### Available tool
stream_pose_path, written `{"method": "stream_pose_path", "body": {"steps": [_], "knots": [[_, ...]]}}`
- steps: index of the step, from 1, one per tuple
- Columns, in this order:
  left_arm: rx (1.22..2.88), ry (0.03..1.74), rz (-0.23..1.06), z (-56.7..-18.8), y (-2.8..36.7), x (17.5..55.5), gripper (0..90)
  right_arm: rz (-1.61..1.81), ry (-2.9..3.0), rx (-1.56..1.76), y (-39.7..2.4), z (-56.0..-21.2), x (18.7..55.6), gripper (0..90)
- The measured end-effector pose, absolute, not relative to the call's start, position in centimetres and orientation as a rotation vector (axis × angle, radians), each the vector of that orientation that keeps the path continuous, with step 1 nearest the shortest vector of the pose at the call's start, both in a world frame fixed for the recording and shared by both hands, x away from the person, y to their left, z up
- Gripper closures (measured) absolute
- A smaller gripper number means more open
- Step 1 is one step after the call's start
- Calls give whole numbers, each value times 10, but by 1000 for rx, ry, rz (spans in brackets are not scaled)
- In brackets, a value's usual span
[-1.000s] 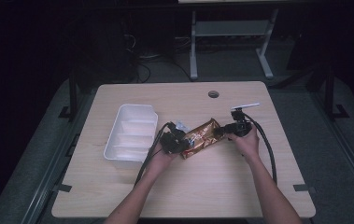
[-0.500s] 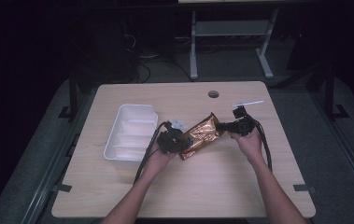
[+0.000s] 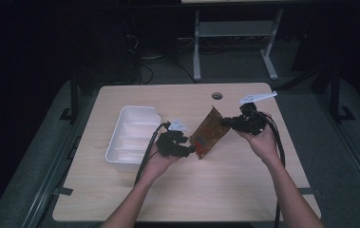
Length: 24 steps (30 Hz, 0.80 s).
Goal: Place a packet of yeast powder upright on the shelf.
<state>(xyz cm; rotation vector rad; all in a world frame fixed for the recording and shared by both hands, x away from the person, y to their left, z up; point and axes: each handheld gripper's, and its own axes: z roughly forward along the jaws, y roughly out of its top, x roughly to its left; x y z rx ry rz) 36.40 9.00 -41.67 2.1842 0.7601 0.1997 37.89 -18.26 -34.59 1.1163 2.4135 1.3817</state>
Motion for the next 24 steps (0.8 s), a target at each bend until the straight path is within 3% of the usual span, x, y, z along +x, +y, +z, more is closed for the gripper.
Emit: {"method": "stream_pose_path", "body": {"steps": [4, 15, 22, 24], "knots": [[2152, 722, 187, -415, 92, 360, 358, 1373, 2450, 1003, -176, -332, 371, 894], [2054, 582, 107, -407, 101, 351, 282, 1375, 2637, 703, -172, -308, 352, 893], [2071, 497, -27, -414, 92, 350, 297, 1361, 2717, 597, -162, -314, 348, 891], [2097, 489, -41, -417, 90, 350, 360, 1327, 2739, 577, -158, -316, 348, 888]]}}
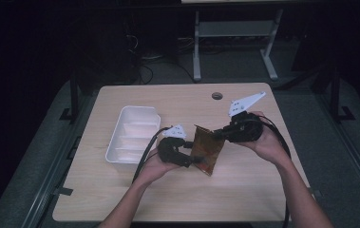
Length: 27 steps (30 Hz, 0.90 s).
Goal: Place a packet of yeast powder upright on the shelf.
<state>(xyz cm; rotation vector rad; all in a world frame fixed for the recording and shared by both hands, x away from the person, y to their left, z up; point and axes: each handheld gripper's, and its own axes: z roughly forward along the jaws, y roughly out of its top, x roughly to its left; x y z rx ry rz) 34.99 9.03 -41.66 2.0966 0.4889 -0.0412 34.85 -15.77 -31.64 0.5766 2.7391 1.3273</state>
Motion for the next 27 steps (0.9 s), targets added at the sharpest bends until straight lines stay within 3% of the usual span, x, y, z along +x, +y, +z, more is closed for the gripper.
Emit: {"method": "stream_pose_path", "body": {"steps": [3, 4, 5, 9, 14, 22, 27], "knots": [[2113, 478, -59, -420, 91, 350, 419, 1336, 2744, 573, -157, -318, 349, 886], [2114, 477, -60, -420, 91, 349, 489, 1352, 2740, 580, -159, -319, 350, 883], [2117, 475, -60, -421, 91, 349, 489, 1352, 2740, 580, -159, -319, 350, 883], [2124, 453, -67, -424, 92, 346, 667, 1376, 2734, 614, -163, -325, 353, 879], [2141, 435, -63, -426, 91, 344, 759, 1387, 2736, 630, -166, -330, 354, 860], [2150, 428, -58, -428, 91, 341, 814, 1420, 2716, 673, -173, -336, 355, 834], [2159, 423, -51, -429, 90, 340, 831, 1452, 2696, 695, -178, -340, 355, 771]]}}
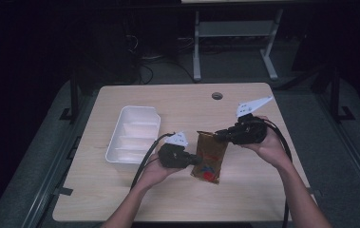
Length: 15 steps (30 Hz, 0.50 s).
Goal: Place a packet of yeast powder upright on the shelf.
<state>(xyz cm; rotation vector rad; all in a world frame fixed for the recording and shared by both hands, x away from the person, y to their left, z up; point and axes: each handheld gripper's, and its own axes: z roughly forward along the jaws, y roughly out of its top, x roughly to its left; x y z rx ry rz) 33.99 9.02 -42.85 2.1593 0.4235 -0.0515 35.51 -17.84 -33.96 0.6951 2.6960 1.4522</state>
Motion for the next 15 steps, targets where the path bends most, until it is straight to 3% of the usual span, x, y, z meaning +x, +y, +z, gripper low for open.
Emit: {"method": "stream_pose_path", "body": {"steps": [8, 10, 12, 15], "knots": [[2172, 396, -52, -430, 88, 337, 880, 1528, 2665, 795, -188, -357, 357, 618], [2172, 396, -55, -431, 86, 336, 883, 1574, 2673, 830, -190, -366, 358, 660], [2183, 391, -57, -431, 86, 336, 881, 1581, 2673, 854, -190, -376, 357, 778], [2176, 397, -56, -431, 88, 336, 860, 1578, 2676, 840, -190, -376, 357, 827]]}}
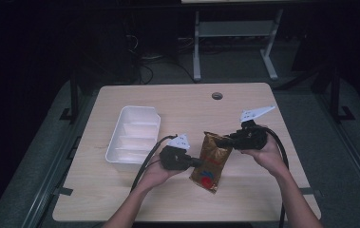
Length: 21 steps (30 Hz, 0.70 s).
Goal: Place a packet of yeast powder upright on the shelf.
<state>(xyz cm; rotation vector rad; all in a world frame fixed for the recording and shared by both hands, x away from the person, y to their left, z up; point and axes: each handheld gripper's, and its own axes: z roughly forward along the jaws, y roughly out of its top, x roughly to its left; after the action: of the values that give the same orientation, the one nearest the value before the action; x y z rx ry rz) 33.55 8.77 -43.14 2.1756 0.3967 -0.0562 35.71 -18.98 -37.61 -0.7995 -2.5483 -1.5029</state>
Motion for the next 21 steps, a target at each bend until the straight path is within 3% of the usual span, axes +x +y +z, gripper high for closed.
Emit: {"method": "stream_pose_path", "body": {"steps": [2, 4, 6, 8, 11, 12, 15, 18, 19, 21], "knots": [[2164, 412, -48, -431, 90, 336, 743, -1501, -2563, -781, -190, -374, 356, 846], [2153, 433, -78, -431, 91, 338, 571, -1504, -2571, -743, -187, -370, 355, 855], [2134, 441, -124, -431, 91, 340, 477, -1505, -2580, -702, -184, -366, 354, 856], [2127, 434, -154, -432, 91, 341, 449, -1507, -2584, -665, -179, -361, 352, 857], [2141, 413, -177, -432, 87, 340, 463, -1512, -2605, -604, -169, -355, 349, 858], [2143, 399, -189, -433, 86, 340, 551, -1513, -2615, -582, -164, -352, 347, 856], [2157, 386, -179, -432, 87, 339, 664, -1503, -2629, -580, -161, -351, 346, 837], [2156, 398, -179, -432, 89, 340, 726, -1533, -2615, -617, -164, -354, 347, 732], [2157, 392, -175, -432, 90, 340, 756, -1558, -2581, -653, -169, -356, 349, 633], [2153, 389, -172, -432, 91, 339, 761, -1569, -2571, -667, -171, -357, 349, 590]]}}
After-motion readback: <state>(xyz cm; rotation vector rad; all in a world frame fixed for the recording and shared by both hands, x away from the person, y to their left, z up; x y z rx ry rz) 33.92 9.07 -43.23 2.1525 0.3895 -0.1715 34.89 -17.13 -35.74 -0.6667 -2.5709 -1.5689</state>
